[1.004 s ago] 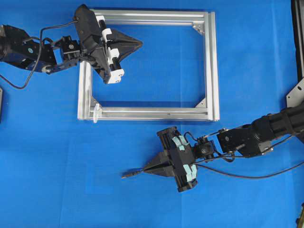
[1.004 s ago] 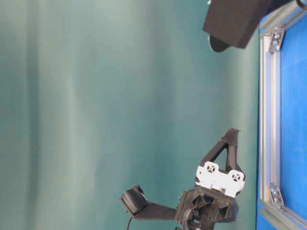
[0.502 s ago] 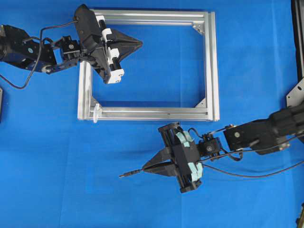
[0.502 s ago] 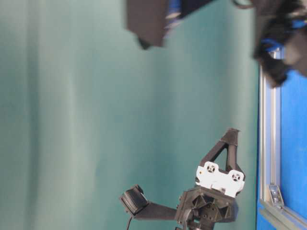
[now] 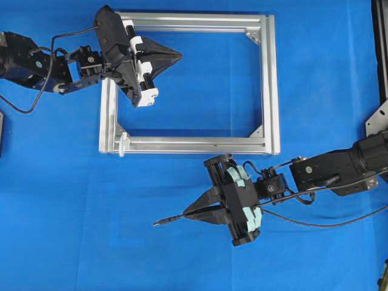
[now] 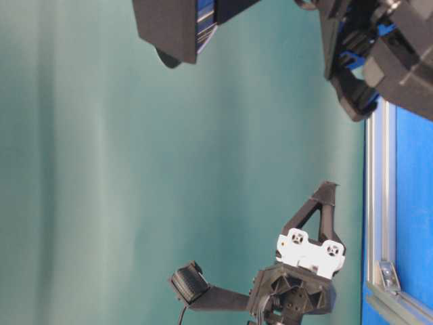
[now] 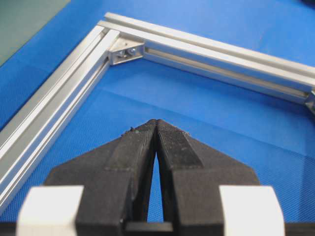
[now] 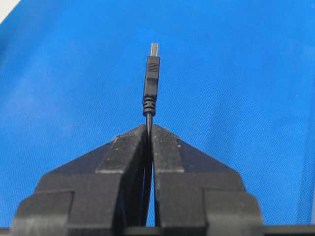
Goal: Insert the wire through the string loop located on the left side.
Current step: 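Lift the cable with the right gripper, plug pointing forward, then carry the cable with the right gripper toward the white zip-tie loop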
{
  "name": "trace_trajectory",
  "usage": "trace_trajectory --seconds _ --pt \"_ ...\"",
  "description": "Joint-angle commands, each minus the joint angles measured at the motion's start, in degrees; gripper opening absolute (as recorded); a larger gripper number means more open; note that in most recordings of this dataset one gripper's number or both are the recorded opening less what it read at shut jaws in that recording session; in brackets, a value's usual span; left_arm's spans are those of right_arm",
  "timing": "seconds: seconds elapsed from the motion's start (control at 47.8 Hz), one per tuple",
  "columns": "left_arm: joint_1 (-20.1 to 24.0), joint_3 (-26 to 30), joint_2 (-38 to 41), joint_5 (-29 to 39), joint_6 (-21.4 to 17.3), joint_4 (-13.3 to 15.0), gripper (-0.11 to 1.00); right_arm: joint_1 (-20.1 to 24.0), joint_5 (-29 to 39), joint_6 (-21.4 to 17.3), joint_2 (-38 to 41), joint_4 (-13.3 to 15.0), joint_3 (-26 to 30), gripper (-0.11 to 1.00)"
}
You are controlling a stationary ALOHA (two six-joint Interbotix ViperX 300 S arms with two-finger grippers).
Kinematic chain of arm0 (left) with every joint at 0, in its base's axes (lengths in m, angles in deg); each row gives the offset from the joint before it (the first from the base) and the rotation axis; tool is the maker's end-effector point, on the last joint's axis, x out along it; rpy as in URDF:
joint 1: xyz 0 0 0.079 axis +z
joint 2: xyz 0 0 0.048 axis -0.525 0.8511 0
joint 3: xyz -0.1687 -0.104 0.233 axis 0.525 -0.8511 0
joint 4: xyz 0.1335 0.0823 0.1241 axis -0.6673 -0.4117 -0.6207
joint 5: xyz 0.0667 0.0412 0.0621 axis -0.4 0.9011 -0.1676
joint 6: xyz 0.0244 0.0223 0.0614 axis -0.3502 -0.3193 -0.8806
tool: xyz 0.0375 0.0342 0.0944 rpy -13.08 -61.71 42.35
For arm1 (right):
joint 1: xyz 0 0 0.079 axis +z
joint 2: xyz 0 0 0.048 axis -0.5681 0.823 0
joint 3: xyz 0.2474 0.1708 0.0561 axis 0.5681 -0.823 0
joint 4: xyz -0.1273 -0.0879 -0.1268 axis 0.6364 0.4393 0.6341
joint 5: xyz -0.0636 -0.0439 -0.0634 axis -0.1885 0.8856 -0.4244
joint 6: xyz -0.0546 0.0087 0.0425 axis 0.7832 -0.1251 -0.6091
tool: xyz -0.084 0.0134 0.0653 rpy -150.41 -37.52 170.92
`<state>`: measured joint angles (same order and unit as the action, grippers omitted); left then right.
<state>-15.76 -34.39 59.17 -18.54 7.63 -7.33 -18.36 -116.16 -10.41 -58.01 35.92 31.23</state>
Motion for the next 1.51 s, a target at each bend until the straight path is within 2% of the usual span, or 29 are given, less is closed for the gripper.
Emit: trace_trajectory --seconds 0.0,1.172,1.339,1.486 --pt "-0.09 0.53 -1.76 -0.26 0.09 -0.18 0.00 0.09 -0.26 0.00 -1.85 -0.09 0.53 -0.10" --pt "-0.09 0.62 -1.76 -0.26 0.09 -0.18 0.00 -0.09 -0.26 0.00 -1.85 -0.09 0.53 -0.10" --pt "0.00 0.62 -1.76 -0.26 0.09 -0.09 0.00 -1.32 -0.18 0.00 -1.93 -0.09 0.35 -0.10" --pt "-0.09 0.44 -1.76 -0.26 0.09 -0.09 0.00 -4.22 -0.35 0.00 -2.29 -0.09 -0.26 -0.10"
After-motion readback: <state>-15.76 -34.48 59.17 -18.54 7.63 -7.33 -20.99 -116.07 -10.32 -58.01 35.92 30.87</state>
